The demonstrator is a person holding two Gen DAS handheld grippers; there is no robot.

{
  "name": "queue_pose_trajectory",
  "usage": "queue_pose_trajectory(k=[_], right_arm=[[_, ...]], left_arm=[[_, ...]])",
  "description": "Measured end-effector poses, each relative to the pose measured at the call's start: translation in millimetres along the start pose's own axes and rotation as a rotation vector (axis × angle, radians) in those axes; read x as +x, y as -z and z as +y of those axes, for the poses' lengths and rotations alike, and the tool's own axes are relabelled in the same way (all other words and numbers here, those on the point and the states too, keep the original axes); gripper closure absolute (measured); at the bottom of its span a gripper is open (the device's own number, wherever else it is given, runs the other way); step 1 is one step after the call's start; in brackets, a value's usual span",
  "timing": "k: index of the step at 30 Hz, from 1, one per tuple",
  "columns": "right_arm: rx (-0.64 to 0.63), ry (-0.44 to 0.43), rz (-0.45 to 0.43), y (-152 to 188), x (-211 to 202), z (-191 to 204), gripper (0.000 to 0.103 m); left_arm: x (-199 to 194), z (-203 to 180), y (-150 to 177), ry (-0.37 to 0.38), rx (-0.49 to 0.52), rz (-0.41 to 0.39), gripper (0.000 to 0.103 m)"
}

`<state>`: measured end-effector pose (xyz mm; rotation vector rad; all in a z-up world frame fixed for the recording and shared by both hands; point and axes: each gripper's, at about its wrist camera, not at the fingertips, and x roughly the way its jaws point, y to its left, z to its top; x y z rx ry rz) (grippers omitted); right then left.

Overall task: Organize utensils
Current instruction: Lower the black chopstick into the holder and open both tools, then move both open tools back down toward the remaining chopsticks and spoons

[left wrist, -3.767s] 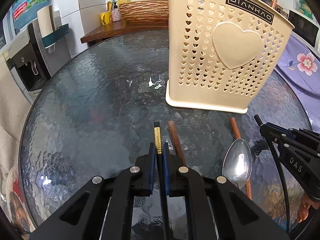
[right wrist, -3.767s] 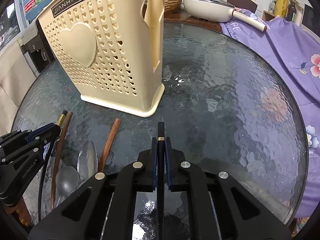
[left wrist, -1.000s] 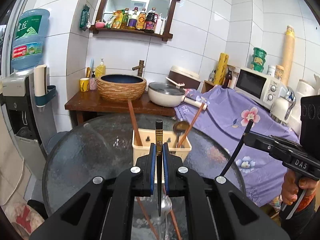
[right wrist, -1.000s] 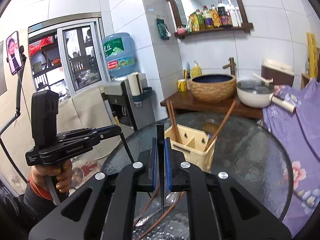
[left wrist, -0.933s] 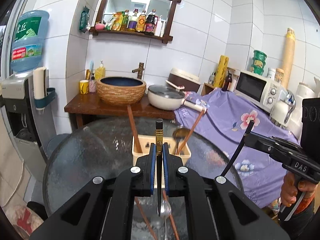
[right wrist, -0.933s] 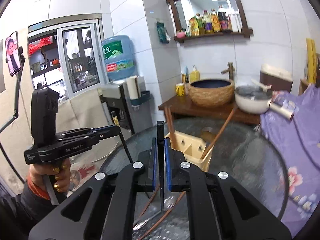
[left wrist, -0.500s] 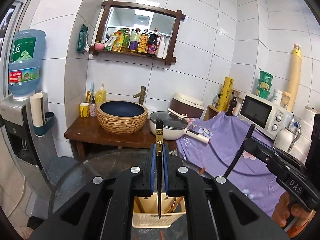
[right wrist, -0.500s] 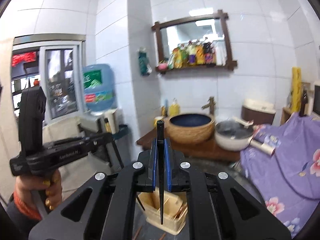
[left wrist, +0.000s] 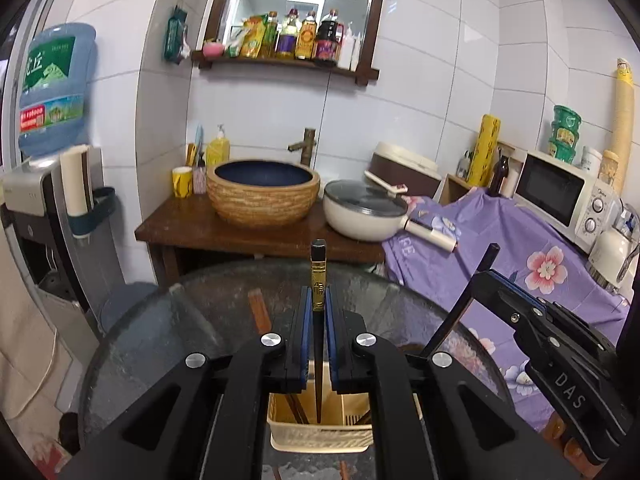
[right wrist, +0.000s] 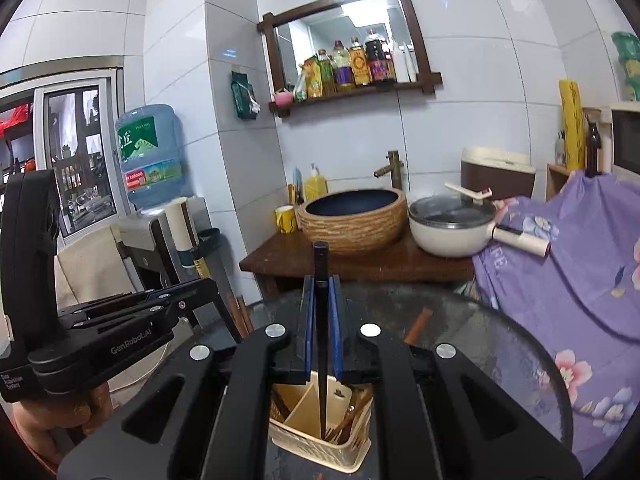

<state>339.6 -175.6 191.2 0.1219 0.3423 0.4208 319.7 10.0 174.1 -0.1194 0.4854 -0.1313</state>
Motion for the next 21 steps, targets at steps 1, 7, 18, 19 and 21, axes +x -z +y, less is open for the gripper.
queue_pose_trajectory(k=[1, 7, 18, 19, 21], right_arm=[[0.006, -0.003, 0.01, 5.1, 2.0, -0.3, 0.095], [0.016, 0.002, 0.043, 24.6, 10.6, -4.1, 0.095], [0.011, 0.038, 0.054, 36.7, 15.2, -10.9, 0.095], [0.011, 0.04, 0.056, 37.8, 15.6, -11.7, 0.095], [0.012, 0.048, 0.046, 40.2, 14.4, -14.3, 0.095]], left_arm=[[2.8, 0.7, 3.7, -0.002, 0.002, 0.008, 0.096], [18.6, 7.3, 25.2, 0.001, -0.01, 0.058, 0.096], [32.7, 13.2, 42.8, -0.011, -0.009, 0.09, 0.096], [31.8, 13.2, 43.5, -0.006, -0.01, 0.087, 0.096], [29.6, 11.8, 44.5, 0.005, -0.004, 0.082, 0.095]])
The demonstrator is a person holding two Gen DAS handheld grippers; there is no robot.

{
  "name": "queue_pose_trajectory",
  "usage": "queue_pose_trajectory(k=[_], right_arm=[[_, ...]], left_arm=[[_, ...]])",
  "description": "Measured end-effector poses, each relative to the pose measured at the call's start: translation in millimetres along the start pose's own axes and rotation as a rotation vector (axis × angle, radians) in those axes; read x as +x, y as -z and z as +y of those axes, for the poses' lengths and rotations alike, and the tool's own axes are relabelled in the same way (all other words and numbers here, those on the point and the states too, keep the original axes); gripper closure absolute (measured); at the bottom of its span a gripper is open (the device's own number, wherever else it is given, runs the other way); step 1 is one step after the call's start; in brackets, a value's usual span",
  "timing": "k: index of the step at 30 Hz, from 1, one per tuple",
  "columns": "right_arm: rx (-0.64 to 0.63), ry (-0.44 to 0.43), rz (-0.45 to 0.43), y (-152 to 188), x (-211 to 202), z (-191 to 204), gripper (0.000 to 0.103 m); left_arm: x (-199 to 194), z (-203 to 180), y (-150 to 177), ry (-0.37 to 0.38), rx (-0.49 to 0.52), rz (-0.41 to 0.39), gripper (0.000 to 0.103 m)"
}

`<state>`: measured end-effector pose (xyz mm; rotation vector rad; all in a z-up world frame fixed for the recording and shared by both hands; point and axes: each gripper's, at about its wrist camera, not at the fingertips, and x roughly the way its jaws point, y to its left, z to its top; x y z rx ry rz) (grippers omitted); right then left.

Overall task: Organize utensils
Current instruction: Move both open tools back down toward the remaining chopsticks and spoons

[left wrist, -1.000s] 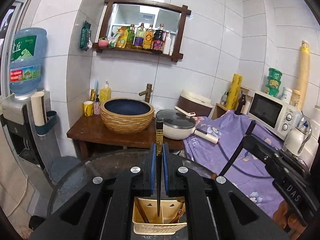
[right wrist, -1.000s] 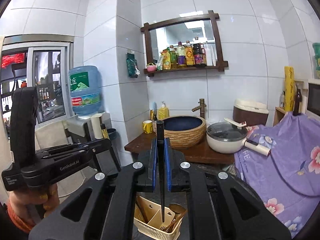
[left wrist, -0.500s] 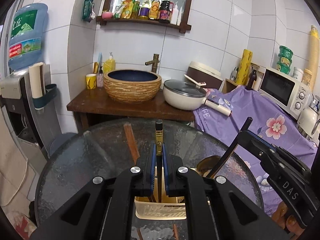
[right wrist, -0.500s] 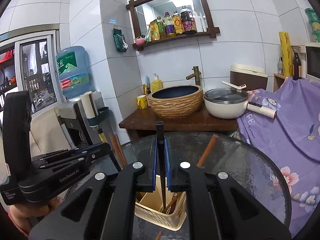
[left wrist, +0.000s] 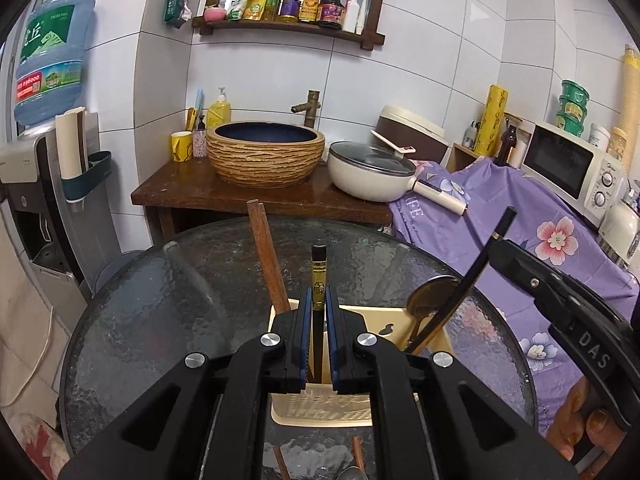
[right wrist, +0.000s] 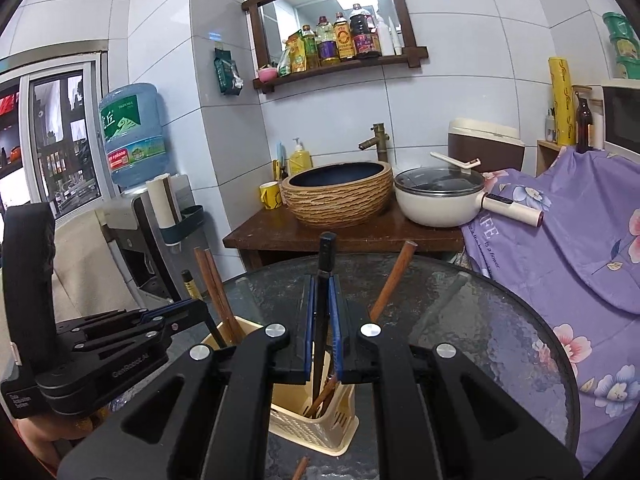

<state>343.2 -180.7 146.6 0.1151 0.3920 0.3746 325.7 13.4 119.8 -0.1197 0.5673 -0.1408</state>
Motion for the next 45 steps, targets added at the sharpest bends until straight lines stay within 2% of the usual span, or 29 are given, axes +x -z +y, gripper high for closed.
queue_pose_trajectory(k=[2, 6, 7, 8, 10, 13, 16, 23, 28, 34, 35, 42, 45], right_arm=[[0.003, 0.007, -0.001, 1.6, -1.2, -2.6, 0.095], [0.006, 0.025, -0.005, 6.2, -4.9, -8.5, 0.091], [0.004, 0.031, -0.012, 7.7, -7.5, -9.3, 0.083], [0.004, 0.039, -0.024, 9.9, -11.8, -10.5, 0.066], [0.02, 0.042, -0.055, 14.6, -22.4, -14.0, 0.051], [0.009, 0.053, -0.055, 26.4, -36.2, -13.0, 0.051], [-0.024, 0.047, -0.017, 46.0, -45.2, -8.8, 0.044], [-0.065, 0.048, 0.22, 119.7, -35.9, 2.4, 0.043], [-0.07, 0.018, 0.368, 173.1, -30.9, 12.5, 0.043], [-0.089, -0.009, 0.472, 214.3, -27.4, 31.8, 0.046], [-0.095, -0.009, 0.484, 218.0, -25.9, 34.7, 0.049], [-0.107, 0.006, 0.526, 231.1, -20.9, 49.4, 0.056], [-0.11, 0.024, 0.535, 232.5, -16.4, 51.9, 0.062]], left_arm=[[-3.4, -1.7, 1.5, 0.0, 0.006, -0.009, 0.09], [-15.5, -1.7, 6.3, 0.001, 0.007, -0.044, 0.064], [-19.5, -0.7, 8.3, 0.003, 0.004, -0.055, 0.058], [-22.9, -0.2, 10.6, 0.004, 0.001, -0.064, 0.054], [-34.5, 4.1, 18.9, 0.001, -0.01, -0.092, 0.036], [-47.0, 11.4, 34.8, -0.02, -0.026, -0.103, 0.025], [-52.2, 16.8, 60.7, -0.049, -0.022, -0.053, 0.021], [-47.5, 29.6, 133.0, -0.119, -0.024, 0.093, 0.022], [-43.1, 43.2, 174.1, -0.114, -0.091, 0.182, 0.035], [-40.4, 45.7, 196.5, -0.101, -0.106, 0.233, 0.048], [-40.7, 44.8, 198.2, -0.098, -0.104, 0.237, 0.049], [-40.7, 40.1, 207.4, -0.086, -0.107, 0.252, 0.05], [-41.0, 36.5, 208.1, -0.087, -0.103, 0.248, 0.05]])
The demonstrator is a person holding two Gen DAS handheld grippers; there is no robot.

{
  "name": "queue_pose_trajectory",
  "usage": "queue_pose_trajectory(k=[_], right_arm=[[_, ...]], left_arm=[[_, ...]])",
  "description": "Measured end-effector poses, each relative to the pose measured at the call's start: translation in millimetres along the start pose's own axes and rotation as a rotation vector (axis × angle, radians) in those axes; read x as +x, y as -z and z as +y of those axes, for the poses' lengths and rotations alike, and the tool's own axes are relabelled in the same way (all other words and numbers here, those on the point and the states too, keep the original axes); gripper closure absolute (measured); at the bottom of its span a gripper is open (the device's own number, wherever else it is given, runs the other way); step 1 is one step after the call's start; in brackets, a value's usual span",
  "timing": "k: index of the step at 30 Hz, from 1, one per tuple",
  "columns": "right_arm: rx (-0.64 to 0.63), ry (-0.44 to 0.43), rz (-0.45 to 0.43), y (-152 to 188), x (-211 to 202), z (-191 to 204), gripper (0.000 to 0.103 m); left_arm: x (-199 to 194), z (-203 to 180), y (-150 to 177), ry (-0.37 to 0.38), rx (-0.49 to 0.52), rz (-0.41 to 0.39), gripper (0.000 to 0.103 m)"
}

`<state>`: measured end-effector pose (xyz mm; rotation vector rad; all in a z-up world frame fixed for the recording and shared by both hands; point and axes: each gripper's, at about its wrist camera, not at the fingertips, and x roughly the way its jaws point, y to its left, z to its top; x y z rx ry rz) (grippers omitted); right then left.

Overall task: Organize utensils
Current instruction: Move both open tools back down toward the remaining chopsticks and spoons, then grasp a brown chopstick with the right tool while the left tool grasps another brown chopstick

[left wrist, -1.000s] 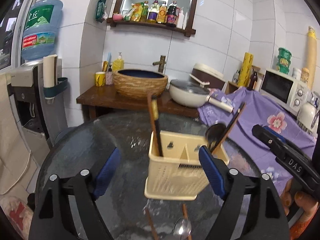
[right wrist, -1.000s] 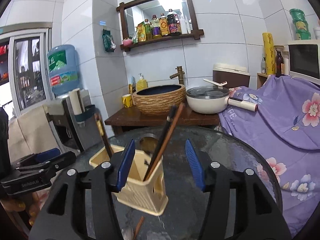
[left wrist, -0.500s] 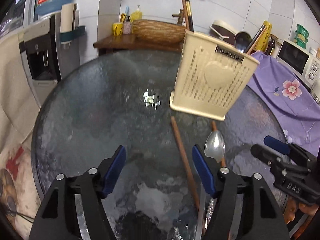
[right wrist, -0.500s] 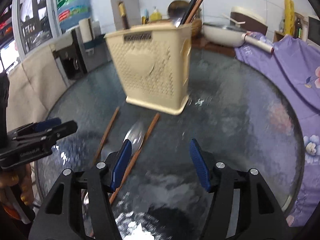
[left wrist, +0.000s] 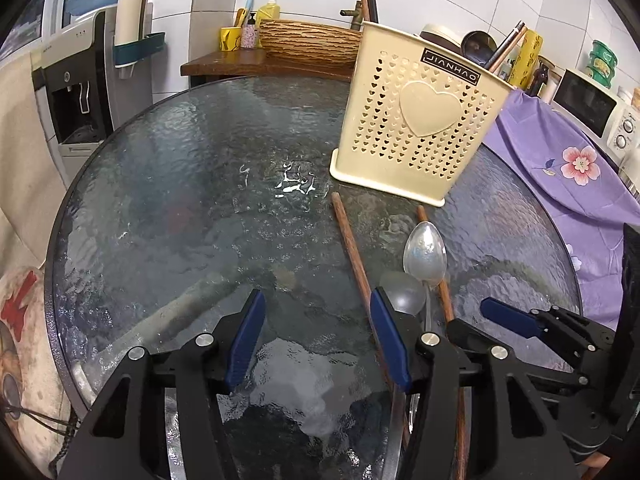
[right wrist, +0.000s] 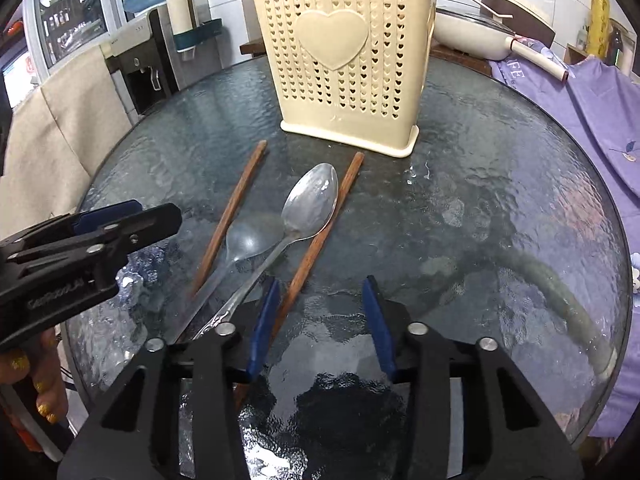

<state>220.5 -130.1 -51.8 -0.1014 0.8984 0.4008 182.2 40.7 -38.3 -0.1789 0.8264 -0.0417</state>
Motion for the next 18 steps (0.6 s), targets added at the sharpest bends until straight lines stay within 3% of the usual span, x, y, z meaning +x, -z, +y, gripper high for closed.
queue_pose_trajectory(k=[6, 14, 18], right_arm=[[-0.025, 0.019, 0.007, -4.3, 2.4, 4.7, 0.067], [-0.038, 0.037, 0.025, -2.6, -2.2, -12.5, 0.085], [-0.019, 0.038, 0.029, -0.3, -5.9, -28.3, 0.089]], left_arm=[[-1.3, -8.1, -1.7, 0.021, 0.02, -0.001, 0.05], [1.2, -29.2, -0.3, 0.078, 0.084, 0.013, 0.054], [7.6, -37.1, 1.3, 0.098, 0.105, 0.032, 0.057]])
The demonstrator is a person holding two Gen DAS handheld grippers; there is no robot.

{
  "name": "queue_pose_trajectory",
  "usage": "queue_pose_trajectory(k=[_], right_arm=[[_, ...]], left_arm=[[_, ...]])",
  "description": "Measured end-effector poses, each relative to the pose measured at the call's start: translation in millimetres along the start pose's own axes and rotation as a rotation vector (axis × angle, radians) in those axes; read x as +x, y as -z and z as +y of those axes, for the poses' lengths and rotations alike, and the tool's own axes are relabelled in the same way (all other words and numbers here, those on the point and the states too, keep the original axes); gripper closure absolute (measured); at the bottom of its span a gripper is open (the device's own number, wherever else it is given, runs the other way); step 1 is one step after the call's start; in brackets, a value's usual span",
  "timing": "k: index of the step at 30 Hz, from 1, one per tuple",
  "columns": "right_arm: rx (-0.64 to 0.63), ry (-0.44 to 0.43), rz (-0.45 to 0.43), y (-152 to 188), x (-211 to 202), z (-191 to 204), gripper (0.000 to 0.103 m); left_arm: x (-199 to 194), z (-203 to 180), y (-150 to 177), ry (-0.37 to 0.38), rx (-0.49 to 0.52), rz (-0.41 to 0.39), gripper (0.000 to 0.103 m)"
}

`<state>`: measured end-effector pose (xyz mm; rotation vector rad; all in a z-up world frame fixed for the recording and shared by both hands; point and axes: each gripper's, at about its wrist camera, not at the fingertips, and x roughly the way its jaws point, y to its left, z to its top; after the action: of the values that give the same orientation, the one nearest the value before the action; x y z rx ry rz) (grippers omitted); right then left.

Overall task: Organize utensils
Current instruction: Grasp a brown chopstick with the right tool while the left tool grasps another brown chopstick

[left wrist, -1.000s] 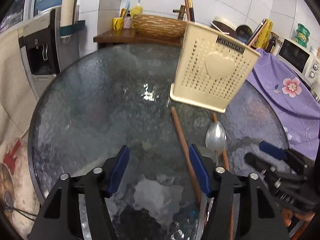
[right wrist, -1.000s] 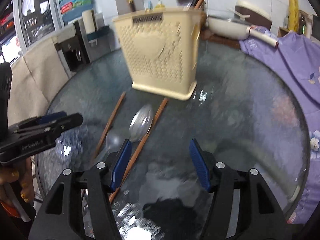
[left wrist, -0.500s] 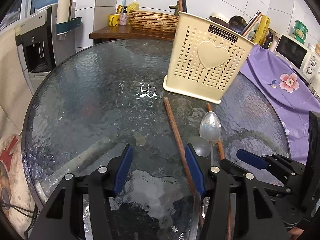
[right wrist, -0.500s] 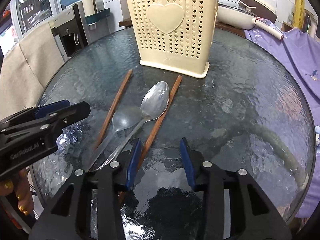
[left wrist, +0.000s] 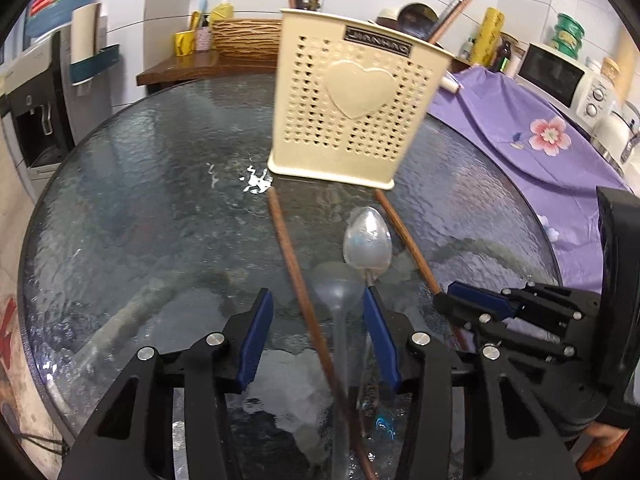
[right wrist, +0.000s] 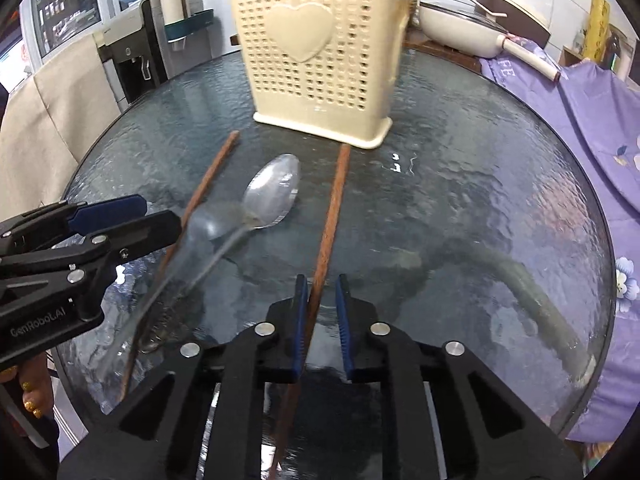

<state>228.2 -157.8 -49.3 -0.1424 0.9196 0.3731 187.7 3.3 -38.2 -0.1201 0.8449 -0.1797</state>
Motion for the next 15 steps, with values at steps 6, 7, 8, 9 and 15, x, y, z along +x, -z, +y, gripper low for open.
queue_pose_trajectory(k=[6, 7, 8, 9, 15], right_arm=[[0.062, -0.043, 0.002, -1.3, -1.0, -22.6, 0.088], [0.065, -0.044, -0.001, -1.8, -0.8, -22.2, 0.088], [0.07, -0.042, -0.007, -3.1, -1.0, -22.9, 0.088], [0.075, -0.042, -0.011, -5.4, -1.1, -23.2, 0.088], [0.067, -0.07, -0.023, -26.4, 4.5, -20.0, 0.088]], left_arm=[[8.5, 7.0, -7.3, -0.009, -0.034, 0.009, 0.058], [9.1, 9.4, -9.6, -0.015, -0.04, 0.009, 0.058], [10.4, 11.7, -13.2, -0.027, -0.043, 0.008, 0.058], [11.2, 12.8, -15.5, -0.038, -0.042, 0.006, 0.059], [26.4, 20.2, -33.7, -0.05, -0.059, 0.024, 0.062]])
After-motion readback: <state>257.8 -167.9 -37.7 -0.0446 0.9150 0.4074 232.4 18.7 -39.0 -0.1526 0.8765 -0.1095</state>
